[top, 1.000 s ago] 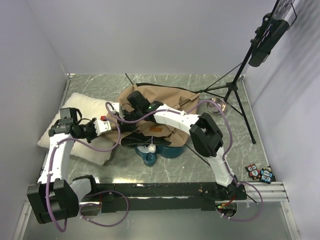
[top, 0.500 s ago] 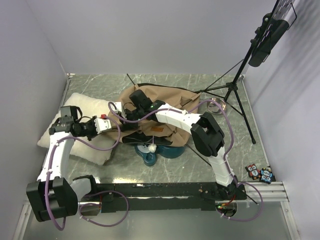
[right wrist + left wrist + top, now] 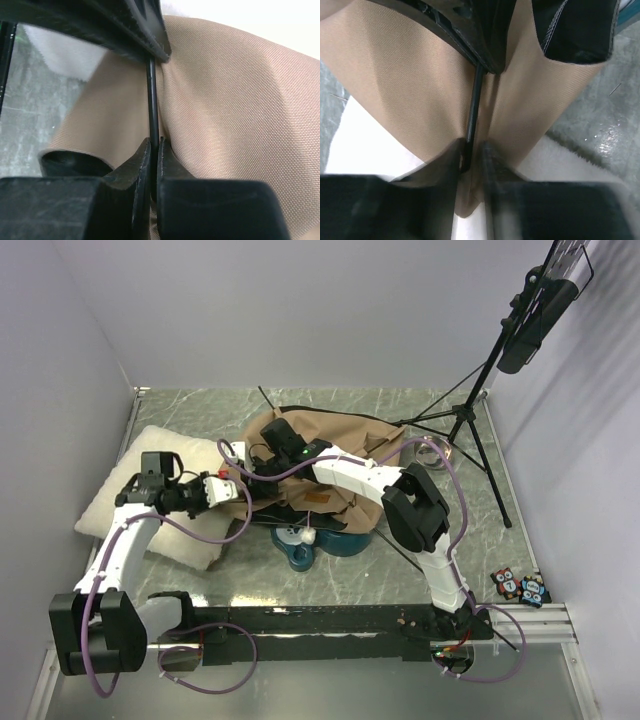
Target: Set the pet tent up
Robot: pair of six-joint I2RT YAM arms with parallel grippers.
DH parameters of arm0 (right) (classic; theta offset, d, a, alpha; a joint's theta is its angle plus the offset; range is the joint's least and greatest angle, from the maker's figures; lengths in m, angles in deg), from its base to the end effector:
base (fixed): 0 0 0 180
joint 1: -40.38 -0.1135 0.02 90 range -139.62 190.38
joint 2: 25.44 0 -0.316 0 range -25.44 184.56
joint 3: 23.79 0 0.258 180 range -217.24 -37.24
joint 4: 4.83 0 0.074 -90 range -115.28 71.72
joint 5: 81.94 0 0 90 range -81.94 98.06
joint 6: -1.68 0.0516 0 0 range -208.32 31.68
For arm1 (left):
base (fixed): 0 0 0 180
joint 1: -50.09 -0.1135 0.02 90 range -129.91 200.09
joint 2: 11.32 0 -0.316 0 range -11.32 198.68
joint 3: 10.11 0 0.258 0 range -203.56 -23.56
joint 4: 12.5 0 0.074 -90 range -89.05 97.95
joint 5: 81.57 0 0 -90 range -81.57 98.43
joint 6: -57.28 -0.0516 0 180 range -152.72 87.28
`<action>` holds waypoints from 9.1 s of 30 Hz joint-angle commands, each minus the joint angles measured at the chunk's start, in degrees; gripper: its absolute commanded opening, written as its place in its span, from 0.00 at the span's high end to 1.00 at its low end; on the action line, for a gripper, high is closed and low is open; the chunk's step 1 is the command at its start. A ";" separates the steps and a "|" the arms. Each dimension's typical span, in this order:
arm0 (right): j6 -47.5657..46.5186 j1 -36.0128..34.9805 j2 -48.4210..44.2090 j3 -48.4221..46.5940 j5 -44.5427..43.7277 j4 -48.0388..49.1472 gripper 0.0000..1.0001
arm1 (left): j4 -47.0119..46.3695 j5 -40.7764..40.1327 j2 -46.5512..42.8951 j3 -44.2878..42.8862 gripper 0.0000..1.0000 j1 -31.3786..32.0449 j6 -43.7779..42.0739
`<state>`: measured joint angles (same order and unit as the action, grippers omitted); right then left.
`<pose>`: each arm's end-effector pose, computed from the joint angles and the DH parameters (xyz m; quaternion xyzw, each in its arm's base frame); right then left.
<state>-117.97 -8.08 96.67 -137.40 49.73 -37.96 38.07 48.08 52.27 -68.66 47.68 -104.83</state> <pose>0.3240 0.4174 0.2683 -0.6503 0.5702 0.3827 0.3247 0.2019 -0.0245 0.2800 0.5958 0.6802 -0.0895 0.4175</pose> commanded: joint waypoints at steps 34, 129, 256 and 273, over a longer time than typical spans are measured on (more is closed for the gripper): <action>-15.70 13.75 -12.51 8.49 0.87 -13.11 0.44 | 9.19 0.24 -1.98 -2.80 0.99 -10.94 -8.57; 36.41 25.52 -21.30 3.92 -21.34 1.67 0.12 | -3.54 4.37 -8.91 -7.02 0.99 -10.95 22.54; 1.96 14.02 -53.37 23.87 -18.82 37.61 1.00 | -77.12 14.32 8.03 -61.67 0.11 4.15 134.61; 0.56 8.48 -56.10 26.77 -20.14 34.53 1.00 | -69.65 12.55 14.10 -80.23 0.28 16.47 126.79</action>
<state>-116.74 1.34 43.14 -110.73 29.99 -6.12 -33.73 61.05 66.69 -146.63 62.04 24.60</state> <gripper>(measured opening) 0.010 0.766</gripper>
